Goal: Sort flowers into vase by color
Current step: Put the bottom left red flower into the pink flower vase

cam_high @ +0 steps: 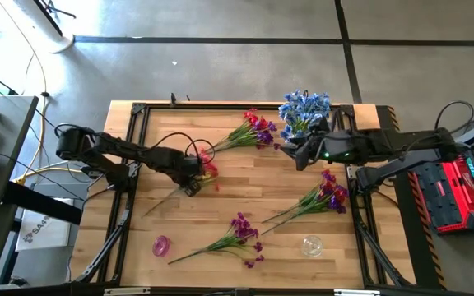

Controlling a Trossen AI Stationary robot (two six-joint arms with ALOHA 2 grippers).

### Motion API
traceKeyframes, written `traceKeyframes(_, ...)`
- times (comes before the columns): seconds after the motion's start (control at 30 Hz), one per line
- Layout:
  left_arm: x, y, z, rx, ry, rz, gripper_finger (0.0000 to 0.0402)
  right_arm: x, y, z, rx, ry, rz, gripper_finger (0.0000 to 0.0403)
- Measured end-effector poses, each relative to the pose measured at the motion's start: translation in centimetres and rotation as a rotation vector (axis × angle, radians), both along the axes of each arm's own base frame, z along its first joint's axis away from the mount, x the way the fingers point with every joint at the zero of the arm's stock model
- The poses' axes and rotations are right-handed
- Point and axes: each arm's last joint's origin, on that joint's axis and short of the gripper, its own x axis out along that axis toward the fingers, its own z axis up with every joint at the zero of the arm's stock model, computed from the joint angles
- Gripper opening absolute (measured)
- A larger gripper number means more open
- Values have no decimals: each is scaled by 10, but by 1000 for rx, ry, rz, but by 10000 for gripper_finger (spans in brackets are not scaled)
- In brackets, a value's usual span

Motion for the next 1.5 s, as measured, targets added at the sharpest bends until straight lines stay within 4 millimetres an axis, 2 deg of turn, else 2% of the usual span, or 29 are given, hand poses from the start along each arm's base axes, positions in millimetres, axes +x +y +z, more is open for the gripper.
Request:
traceKeyframes(0.17,-6,-3,27,-10,-120,-46,4,3,7,-21,106,105,-124,258)
traceKeyframes(0.37,-28,-4,74,-1,-373,-80,3,11,25,-20,134,27,-104,258)
traceKeyframes(0.53,-49,-12,112,-15,-652,-188,3,12,30,-16,122,-26,-116,258)
traceKeyframes(0.83,-75,-44,184,-81,-1325,-419,3,12,33,-17,103,-8,-78,258)
traceKeyframes(0.93,-80,-59,191,-112,-1398,-479,3,11,39,-17,112,-3,-43,258)
traceKeyframes(1.03,-84,-78,190,-151,-1393,-554,2,8,49,-17,116,-3,3,258)
traceKeyframes(1.27,-96,-121,184,-79,-1375,-721,0,-3,72,-16,85,-27,32,258)
traceKeyframes(1.5,-114,-142,178,80,-1333,-676,0,-5,75,-17,103,-30,34,258)
